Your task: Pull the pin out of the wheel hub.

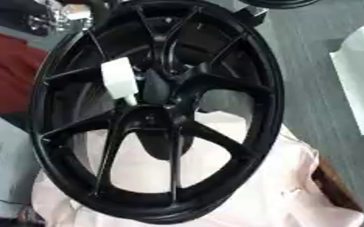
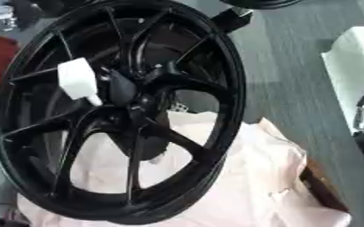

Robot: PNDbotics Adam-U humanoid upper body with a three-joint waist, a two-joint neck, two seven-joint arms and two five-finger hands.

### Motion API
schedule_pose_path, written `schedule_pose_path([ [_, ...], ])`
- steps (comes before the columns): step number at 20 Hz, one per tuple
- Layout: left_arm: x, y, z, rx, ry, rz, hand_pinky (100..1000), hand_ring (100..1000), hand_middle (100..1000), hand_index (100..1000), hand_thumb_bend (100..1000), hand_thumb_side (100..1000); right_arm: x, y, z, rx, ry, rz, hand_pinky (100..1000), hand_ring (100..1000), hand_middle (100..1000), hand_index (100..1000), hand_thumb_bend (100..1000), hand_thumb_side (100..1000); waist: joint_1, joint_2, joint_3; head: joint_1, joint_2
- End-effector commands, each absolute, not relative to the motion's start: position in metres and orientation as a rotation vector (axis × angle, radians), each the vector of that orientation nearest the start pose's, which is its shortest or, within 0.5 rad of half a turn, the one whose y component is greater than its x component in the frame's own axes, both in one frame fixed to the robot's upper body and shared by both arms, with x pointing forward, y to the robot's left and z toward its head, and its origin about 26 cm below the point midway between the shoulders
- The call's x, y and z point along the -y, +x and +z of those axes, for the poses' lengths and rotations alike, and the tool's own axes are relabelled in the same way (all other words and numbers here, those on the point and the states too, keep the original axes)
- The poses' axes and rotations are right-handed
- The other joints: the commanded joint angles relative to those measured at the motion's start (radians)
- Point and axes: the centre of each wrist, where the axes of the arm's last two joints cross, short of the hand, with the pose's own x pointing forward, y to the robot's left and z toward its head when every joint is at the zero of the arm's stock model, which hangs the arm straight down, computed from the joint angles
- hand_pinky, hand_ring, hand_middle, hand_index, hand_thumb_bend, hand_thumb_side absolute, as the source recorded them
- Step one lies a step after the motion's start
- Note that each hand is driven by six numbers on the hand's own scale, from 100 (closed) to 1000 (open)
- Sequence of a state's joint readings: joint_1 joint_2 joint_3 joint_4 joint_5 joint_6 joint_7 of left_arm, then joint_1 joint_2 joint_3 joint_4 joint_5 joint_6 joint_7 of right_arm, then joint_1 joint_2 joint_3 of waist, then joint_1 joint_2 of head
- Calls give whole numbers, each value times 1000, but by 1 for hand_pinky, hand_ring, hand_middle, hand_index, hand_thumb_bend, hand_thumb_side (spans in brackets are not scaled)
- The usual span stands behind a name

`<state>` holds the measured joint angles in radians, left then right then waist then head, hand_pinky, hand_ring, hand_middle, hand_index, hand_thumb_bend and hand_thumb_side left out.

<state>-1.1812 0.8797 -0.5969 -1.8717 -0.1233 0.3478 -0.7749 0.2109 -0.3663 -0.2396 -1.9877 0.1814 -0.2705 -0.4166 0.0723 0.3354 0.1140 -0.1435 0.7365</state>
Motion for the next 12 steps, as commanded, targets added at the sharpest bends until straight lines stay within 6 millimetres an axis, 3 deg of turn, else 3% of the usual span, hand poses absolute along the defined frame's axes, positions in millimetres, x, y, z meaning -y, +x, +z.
schedule_pose_path([
  [1, -163, 295, 388, 1489, 556, -1962, 852, 832, 800, 904, 100, 935, 369, 213, 103, 2114, -898, 19, 768, 799, 700, 843, 100, 591, -2, -13, -1, 2, -3],
  [5, -160, 292, 385, 1422, 547, -1977, 867, 846, 802, 898, 130, 930, 368, 214, 103, 2113, -892, 17, 768, 797, 698, 843, 100, 592, -2, -9, -1, 3, -1],
  [12, -152, 293, 377, 1334, 584, -1982, 905, 871, 805, 909, 255, 838, 366, 215, 103, 2108, -880, 15, 767, 792, 692, 843, 100, 595, 0, -6, 0, 7, 2],
])
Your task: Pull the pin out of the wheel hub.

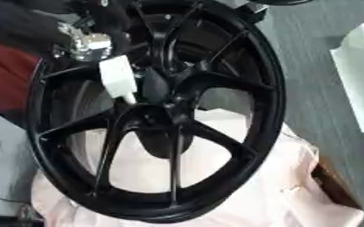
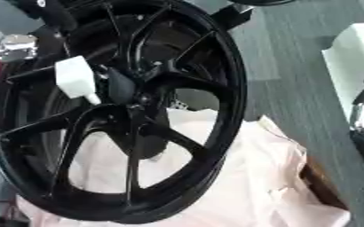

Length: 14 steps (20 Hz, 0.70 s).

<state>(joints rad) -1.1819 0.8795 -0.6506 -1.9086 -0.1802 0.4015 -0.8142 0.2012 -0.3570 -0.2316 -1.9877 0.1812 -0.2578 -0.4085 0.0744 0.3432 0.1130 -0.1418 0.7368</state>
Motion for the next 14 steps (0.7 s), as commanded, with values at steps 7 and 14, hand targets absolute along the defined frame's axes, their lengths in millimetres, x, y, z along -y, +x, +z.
schedule_pose_path([
  [7, -148, 297, 371, 1306, 638, -1985, 943, 905, 836, 959, 376, 667, 364, 216, 102, 2102, -871, 9, 765, 785, 682, 840, 100, 597, -2, -8, 2, 11, 4],
  [14, -149, 305, 365, 1287, 697, -1935, 952, 917, 846, 978, 377, 608, 361, 219, 103, 2103, -856, 10, 764, 784, 682, 840, 100, 600, -1, 2, 4, 15, -2],
])
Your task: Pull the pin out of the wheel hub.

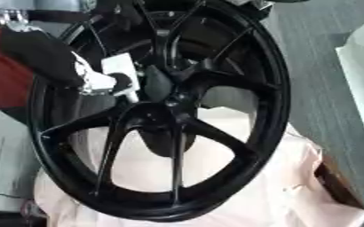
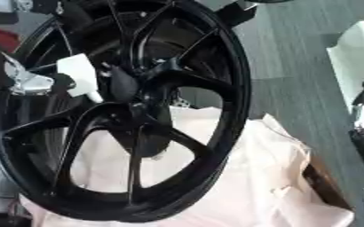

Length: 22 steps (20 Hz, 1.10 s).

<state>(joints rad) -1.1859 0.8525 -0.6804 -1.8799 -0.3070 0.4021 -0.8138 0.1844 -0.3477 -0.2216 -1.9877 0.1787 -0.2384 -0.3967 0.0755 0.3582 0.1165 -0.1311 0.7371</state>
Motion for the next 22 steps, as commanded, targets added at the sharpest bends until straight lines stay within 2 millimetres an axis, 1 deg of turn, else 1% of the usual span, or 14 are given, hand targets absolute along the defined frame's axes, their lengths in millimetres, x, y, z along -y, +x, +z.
schedule_pose_path([
  [1, -149, 306, 364, 1281, 702, -1927, 952, 918, 846, 977, 385, 610, 361, 219, 103, 2103, -854, 9, 764, 784, 682, 840, 100, 600, -2, -12, 0, 5, -3],
  [4, -151, 312, 360, 1261, 714, -1903, 951, 917, 846, 973, 396, 620, 359, 220, 104, 2106, -848, 6, 763, 785, 682, 839, 100, 602, -2, -6, -1, 9, -6],
  [5, -151, 314, 359, 1254, 716, -1897, 949, 916, 845, 971, 403, 643, 359, 221, 104, 2106, -846, 6, 763, 785, 682, 839, 100, 602, -2, -4, -2, 10, -7],
  [9, -154, 321, 355, 1234, 720, -1866, 942, 910, 839, 963, 400, 680, 357, 222, 105, 2108, -840, 7, 763, 785, 682, 839, 100, 603, -1, 5, -5, 15, -13],
  [15, -155, 329, 351, 1206, 715, -1847, 932, 900, 823, 933, 440, 718, 354, 225, 105, 2110, -831, 3, 764, 786, 683, 840, 100, 606, 3, 16, -10, 19, -17],
  [17, -156, 331, 350, 1194, 716, -1845, 927, 895, 818, 926, 462, 746, 354, 225, 105, 2109, -829, 1, 764, 786, 683, 840, 100, 607, 3, 19, -11, 20, -20],
  [22, -158, 336, 345, 1159, 709, -1856, 922, 889, 811, 915, 487, 752, 352, 226, 106, 2110, -826, -8, 763, 787, 683, 840, 100, 606, 4, 26, -15, 24, -24],
])
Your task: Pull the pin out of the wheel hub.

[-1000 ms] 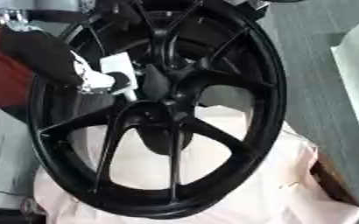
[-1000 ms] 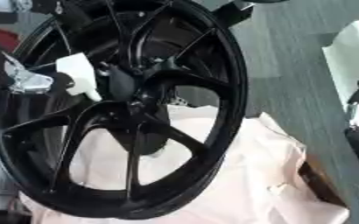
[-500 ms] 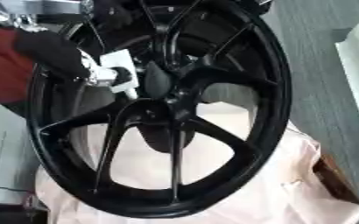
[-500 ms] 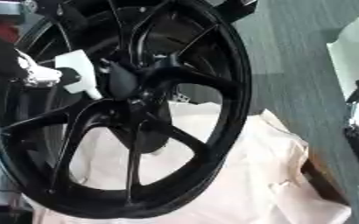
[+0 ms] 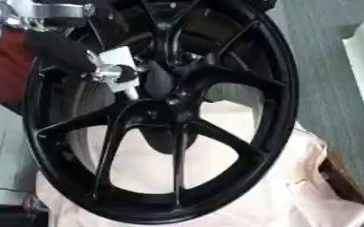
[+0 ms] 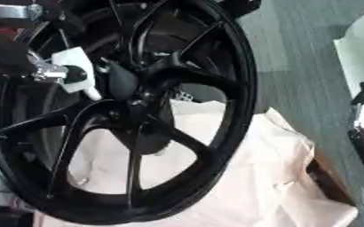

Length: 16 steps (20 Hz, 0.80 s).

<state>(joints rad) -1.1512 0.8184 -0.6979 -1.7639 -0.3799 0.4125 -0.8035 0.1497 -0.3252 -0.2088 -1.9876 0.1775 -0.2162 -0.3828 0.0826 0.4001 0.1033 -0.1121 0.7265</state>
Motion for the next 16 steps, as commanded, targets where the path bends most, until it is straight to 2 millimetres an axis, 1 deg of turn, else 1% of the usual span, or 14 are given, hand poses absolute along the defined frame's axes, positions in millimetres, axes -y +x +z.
schedule_pose_path([
  [1, -158, 337, 344, 1153, 707, -1859, 921, 888, 810, 914, 490, 752, 352, 226, 106, 2110, -825, -10, 763, 787, 683, 840, 100, 606, -3, -15, -2, 6, -14],
  [5, -159, 340, 341, 1142, 697, -1872, 911, 877, 796, 905, 490, 739, 352, 227, 106, 2111, -823, -13, 764, 787, 683, 840, 100, 605, -4, -14, -2, 3, -14],
  [10, -159, 340, 340, 1145, 694, -1888, 890, 854, 772, 891, 468, 744, 351, 227, 106, 2109, -818, -20, 764, 788, 684, 841, 100, 606, -5, -14, -2, -30, -30],
  [16, -163, 337, 340, 1145, 725, -1913, 881, 844, 764, 882, 477, 716, 351, 227, 106, 2109, -818, -25, 764, 789, 685, 841, 100, 606, -4, -15, -2, -42, -42],
])
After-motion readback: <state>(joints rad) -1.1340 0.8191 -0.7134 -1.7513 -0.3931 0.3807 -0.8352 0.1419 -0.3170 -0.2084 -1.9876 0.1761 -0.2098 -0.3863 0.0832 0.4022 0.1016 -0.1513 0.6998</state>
